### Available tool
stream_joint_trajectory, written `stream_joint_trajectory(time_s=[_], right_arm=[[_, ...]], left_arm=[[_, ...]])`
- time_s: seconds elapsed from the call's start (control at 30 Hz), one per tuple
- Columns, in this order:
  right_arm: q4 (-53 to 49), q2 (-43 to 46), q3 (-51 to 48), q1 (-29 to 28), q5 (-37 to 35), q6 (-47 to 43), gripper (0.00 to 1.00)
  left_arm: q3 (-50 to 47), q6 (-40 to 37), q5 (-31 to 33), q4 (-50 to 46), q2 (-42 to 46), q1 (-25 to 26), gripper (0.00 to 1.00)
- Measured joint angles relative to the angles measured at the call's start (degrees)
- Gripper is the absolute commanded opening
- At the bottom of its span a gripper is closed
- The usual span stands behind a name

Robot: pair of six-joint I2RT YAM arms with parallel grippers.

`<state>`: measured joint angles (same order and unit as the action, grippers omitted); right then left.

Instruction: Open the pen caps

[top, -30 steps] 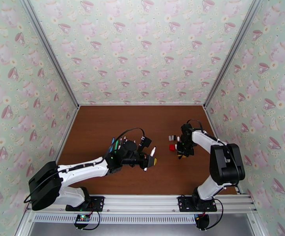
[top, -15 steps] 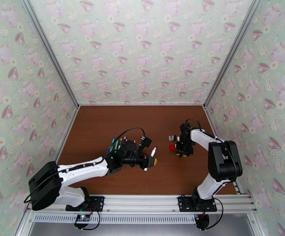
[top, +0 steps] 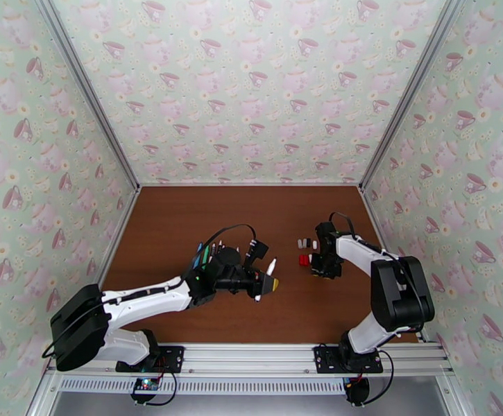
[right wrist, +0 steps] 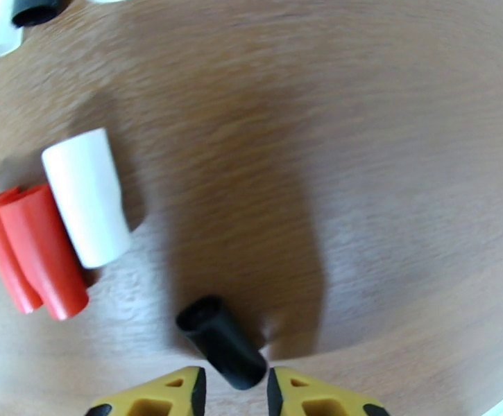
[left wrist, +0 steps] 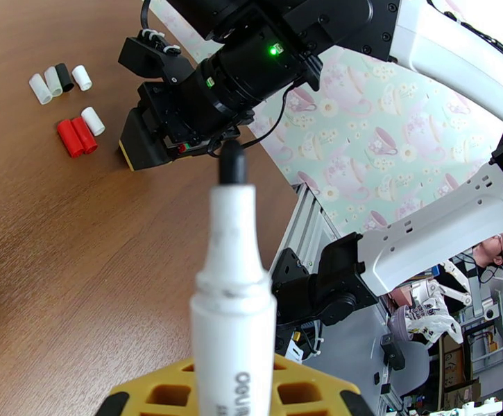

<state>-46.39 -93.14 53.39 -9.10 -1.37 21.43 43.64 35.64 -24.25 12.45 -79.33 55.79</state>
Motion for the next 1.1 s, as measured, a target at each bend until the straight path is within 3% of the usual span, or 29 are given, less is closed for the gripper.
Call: stream_joint_trajectory(time_s=[1.1], right_arm=[[4.6,-3.1,4.4,0.0,-1.6,-4.3,0.28]], left_arm=[[0.0,0.0,0.0,0.3,0.0,0.0,0.11]])
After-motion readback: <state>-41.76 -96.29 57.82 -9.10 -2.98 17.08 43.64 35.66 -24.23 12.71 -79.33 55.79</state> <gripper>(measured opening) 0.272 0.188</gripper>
